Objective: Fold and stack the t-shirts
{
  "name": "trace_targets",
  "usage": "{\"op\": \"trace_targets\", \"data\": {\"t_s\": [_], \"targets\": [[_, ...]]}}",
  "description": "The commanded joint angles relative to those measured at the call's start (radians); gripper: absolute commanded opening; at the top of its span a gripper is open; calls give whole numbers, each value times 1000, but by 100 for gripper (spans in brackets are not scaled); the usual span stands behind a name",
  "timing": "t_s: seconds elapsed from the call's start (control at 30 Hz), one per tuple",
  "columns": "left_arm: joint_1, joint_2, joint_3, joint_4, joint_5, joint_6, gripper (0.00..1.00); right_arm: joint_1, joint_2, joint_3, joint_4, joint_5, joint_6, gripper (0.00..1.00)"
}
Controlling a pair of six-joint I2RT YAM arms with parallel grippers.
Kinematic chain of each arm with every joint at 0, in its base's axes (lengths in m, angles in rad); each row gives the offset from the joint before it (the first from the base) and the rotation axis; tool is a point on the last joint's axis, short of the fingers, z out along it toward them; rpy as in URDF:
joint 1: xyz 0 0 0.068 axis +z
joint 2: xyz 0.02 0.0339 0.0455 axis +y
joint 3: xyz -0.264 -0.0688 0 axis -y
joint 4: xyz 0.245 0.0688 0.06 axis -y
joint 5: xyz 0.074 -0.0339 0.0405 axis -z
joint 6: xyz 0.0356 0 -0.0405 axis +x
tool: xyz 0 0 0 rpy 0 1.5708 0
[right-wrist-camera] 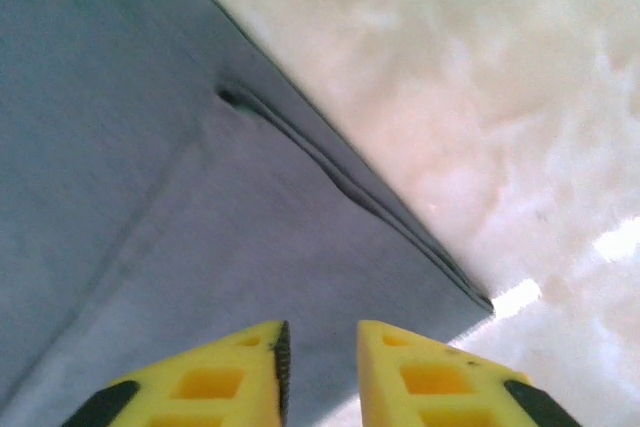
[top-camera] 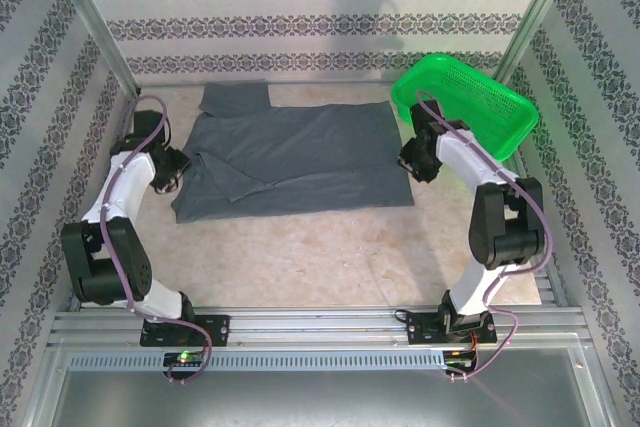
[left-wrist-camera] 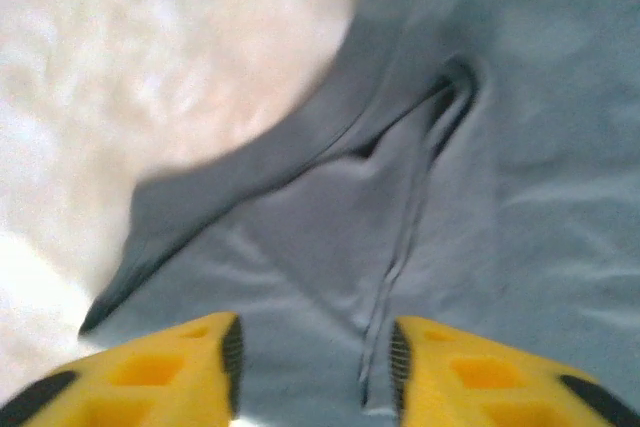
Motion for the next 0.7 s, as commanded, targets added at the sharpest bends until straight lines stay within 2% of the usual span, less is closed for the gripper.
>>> {"op": "trace_targets", "data": {"t_s": [0.0, 0.07, 0.23, 0.37, 0.53, 0.67], "targets": [[26, 23, -94, 54, 90, -64, 35, 12, -23, -89, 97, -77, -38, 21], [32, 45, -122, 94, 118, -84, 32, 25, 6, -90, 101, -100, -53, 17], [35, 146, -144, 157, 145, -133, 29, 71, 111, -48, 82, -83, -50, 17], [44, 208, -150, 144, 114, -162, 26, 91, 190, -16, 28, -44, -23, 17], [58, 162, -219, 93, 46, -179, 25, 125, 209, -5, -110, 45, -5, 21], [71, 90, -306, 63, 18, -167, 24, 149, 146, -95, -142, 76, 24, 23]]}}
